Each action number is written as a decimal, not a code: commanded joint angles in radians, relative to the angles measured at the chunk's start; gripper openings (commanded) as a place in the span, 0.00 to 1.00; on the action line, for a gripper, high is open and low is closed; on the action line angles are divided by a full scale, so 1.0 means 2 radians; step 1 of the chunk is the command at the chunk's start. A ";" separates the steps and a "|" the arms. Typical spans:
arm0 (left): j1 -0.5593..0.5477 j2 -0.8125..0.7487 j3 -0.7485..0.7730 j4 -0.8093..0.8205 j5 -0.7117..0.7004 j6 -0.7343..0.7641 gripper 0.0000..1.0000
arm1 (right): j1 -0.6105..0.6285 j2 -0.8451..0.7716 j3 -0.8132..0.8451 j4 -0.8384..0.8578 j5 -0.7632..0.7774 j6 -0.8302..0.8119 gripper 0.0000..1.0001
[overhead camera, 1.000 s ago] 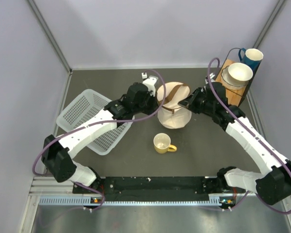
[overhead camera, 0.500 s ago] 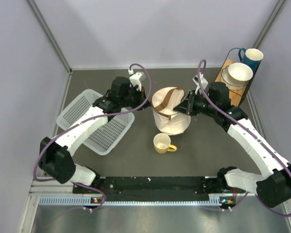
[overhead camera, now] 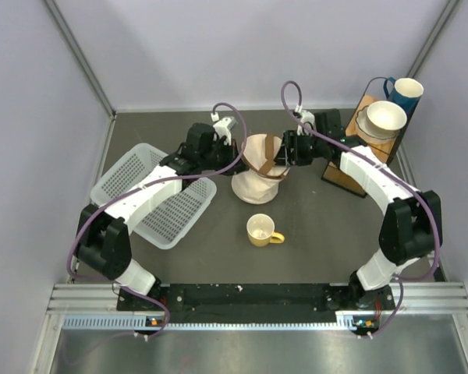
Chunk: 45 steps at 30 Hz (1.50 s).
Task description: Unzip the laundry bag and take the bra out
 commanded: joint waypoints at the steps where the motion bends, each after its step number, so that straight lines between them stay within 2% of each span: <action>1: -0.009 -0.004 -0.016 0.057 0.015 -0.029 0.00 | 0.001 -0.038 0.048 0.006 0.006 0.002 0.61; 3: -0.009 -0.006 -0.020 0.052 0.013 -0.044 0.00 | 0.001 -0.064 0.038 0.005 0.021 0.020 0.62; 5: -0.010 -0.010 -0.029 0.046 0.003 -0.062 0.00 | 0.001 -0.084 0.024 0.002 0.061 0.052 0.68; 7: -0.013 -0.016 -0.042 0.049 0.001 -0.085 0.00 | 0.001 -0.117 -0.009 0.002 0.095 0.132 0.69; 10: -0.026 -0.032 -0.055 0.047 -0.020 -0.094 0.00 | 0.009 -0.158 -0.058 0.003 0.130 0.210 0.83; 11: -0.033 -0.036 -0.055 0.047 -0.019 -0.095 0.00 | 0.010 -0.168 -0.079 0.004 0.139 0.221 0.94; 13: -0.040 -0.036 -0.053 0.043 -0.022 -0.095 0.00 | 0.011 -0.190 -0.095 0.002 0.176 0.241 0.99; 25: -0.056 -0.042 -0.069 0.037 -0.034 -0.109 0.00 | 0.012 -0.297 -0.192 -0.028 0.288 0.346 0.99; 28: -0.058 -0.042 -0.072 0.037 -0.038 -0.113 0.00 | 0.016 -0.310 -0.200 -0.030 0.277 0.362 0.99; 33: -0.064 -0.045 -0.072 0.031 -0.034 -0.117 0.00 | 0.075 -0.302 -0.223 -0.013 0.285 0.413 0.99; 37: -0.073 -0.054 -0.074 0.023 -0.041 -0.117 0.00 | 0.111 -0.283 -0.255 0.037 0.277 0.466 0.99; 41: -0.076 -0.056 -0.073 0.014 -0.040 -0.114 0.00 | 0.117 -0.258 -0.297 0.116 0.251 0.517 0.99; 45: -0.080 -0.059 -0.076 0.011 -0.039 -0.114 0.00 | 0.130 -0.235 -0.296 0.165 0.256 0.526 0.99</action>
